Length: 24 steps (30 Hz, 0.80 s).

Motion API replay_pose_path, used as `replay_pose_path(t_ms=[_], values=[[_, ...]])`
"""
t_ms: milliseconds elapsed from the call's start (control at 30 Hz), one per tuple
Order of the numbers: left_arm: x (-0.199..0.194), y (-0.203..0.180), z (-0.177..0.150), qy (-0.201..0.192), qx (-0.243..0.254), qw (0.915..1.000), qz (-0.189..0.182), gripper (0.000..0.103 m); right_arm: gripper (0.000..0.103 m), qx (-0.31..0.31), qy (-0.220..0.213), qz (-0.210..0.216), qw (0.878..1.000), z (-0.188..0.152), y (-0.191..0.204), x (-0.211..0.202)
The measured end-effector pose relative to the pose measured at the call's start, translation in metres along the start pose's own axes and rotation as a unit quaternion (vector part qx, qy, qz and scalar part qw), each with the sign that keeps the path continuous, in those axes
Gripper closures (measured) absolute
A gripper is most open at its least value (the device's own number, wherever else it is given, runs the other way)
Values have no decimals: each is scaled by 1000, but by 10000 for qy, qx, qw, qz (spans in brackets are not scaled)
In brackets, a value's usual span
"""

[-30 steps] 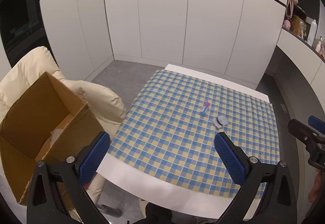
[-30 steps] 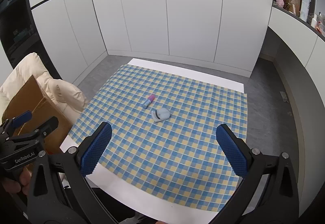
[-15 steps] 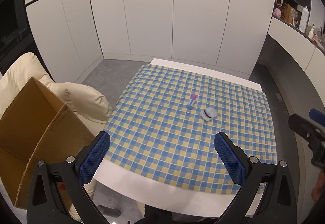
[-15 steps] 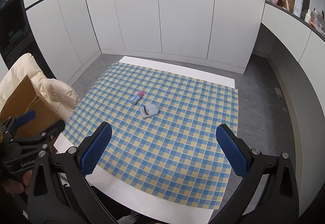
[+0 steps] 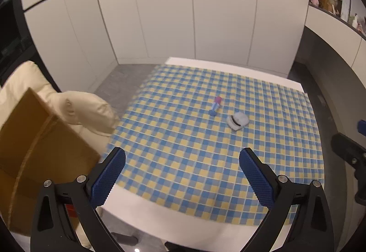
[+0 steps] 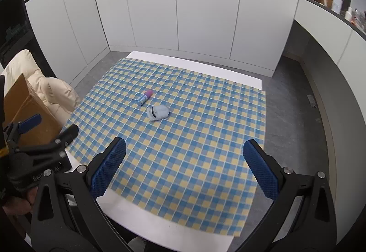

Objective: Organize objects
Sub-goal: 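Grasp the pink-capped blue spray bottle with the left tool while the right tool grasps the white compact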

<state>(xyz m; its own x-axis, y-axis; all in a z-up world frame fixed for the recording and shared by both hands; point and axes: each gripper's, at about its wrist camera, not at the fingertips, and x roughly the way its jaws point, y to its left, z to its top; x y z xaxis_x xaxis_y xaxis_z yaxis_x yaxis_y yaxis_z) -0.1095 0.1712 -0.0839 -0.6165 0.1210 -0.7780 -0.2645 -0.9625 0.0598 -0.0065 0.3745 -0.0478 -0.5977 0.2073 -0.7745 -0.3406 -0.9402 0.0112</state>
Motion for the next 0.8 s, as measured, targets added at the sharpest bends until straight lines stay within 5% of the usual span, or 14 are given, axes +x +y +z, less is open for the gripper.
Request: replay_pose_path(t_ms=[133,267,533,800], values=[[37,4,3,340,-372,9984,-256,14,0,-26,-36,25,10000,-5,3,28],[72,-3,4,375,-20,9993,-45,19,2,-76,20,22,10000,-7,5,58],[123,-3,2,557,219,9977,-308,37,7,-92,393,237,9989,-4,10,131],[164,9,3,745,221,9959,-456,44,11,-382,572,436,9967,0,24,198]])
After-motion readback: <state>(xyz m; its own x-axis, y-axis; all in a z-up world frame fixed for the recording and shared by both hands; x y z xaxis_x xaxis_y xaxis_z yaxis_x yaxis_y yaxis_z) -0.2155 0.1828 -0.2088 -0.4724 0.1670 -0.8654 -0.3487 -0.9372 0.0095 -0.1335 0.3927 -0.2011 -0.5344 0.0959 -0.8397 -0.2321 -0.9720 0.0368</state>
